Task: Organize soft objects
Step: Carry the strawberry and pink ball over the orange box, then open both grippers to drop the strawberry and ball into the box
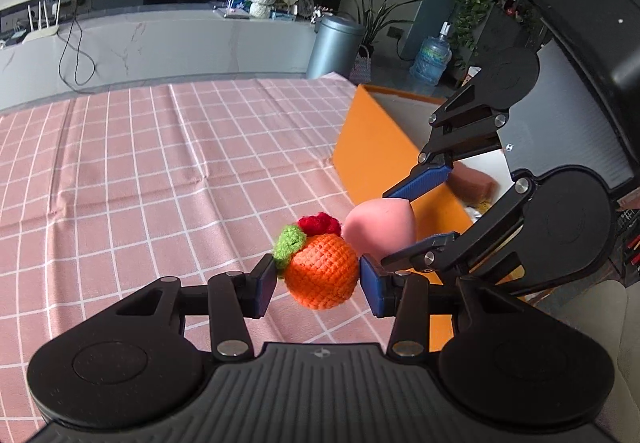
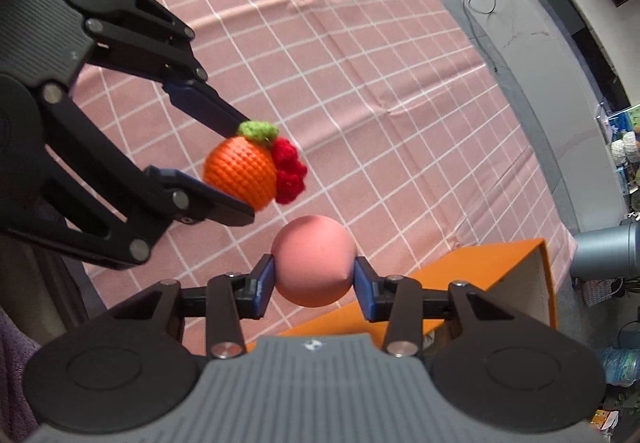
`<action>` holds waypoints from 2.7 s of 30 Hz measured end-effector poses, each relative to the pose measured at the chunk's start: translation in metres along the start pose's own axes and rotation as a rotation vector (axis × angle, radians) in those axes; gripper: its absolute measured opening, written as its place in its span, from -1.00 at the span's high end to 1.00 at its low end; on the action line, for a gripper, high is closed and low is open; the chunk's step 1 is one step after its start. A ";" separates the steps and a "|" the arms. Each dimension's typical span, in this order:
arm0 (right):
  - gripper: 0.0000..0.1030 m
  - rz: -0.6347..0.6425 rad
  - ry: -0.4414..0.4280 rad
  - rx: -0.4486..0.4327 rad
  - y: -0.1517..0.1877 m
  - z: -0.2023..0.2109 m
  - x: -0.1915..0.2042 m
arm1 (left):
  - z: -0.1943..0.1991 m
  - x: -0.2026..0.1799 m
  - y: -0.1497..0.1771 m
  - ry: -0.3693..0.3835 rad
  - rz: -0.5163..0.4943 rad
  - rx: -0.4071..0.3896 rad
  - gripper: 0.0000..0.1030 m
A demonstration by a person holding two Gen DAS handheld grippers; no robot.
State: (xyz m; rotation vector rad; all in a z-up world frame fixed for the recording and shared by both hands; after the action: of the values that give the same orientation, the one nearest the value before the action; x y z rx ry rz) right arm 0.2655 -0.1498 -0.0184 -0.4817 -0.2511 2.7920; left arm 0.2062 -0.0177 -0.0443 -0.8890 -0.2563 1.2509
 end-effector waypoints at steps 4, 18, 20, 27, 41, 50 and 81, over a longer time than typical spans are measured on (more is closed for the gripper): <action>0.19 -0.031 0.036 -0.044 0.010 0.027 0.000 | 0.012 -0.015 -0.005 0.006 -0.035 -0.031 0.01; 0.19 -0.208 0.178 -0.086 0.091 0.085 -0.025 | 0.008 -0.095 -0.027 0.082 -0.225 -0.076 0.01; 0.19 -0.242 0.194 -0.081 0.105 0.087 -0.032 | 0.001 -0.108 -0.030 0.101 -0.257 -0.070 0.01; 0.19 -0.334 0.226 -0.031 0.151 0.069 -0.055 | -0.036 -0.147 -0.038 0.173 -0.353 -0.031 0.01; 0.17 -0.375 0.243 0.035 0.202 0.009 -0.082 | -0.125 -0.180 -0.030 0.168 -0.544 0.107 0.01; 0.15 -0.366 0.231 0.043 0.213 -0.013 -0.090 | -0.154 -0.180 -0.022 0.147 -0.586 0.166 0.01; -0.67 -0.284 0.377 -0.009 0.198 0.049 -0.061 | -0.089 -0.182 -0.038 0.089 -0.551 -0.010 -0.55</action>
State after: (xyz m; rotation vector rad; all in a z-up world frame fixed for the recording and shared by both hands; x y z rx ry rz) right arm 0.2526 -0.3613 0.0021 -0.8843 -0.2262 2.3709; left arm 0.2266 -0.2212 -0.0234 -0.8077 -0.4050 0.6980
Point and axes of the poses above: each gripper's, at about its wrist camera, not at the fingertips, and z roughly against the way its jaws point, x to its left, y to its underside, the point moved 5 cm from there along -z, roughly the way its jaws point, and after that the axes turned 3 degrees about y, right-handed, at the moved point
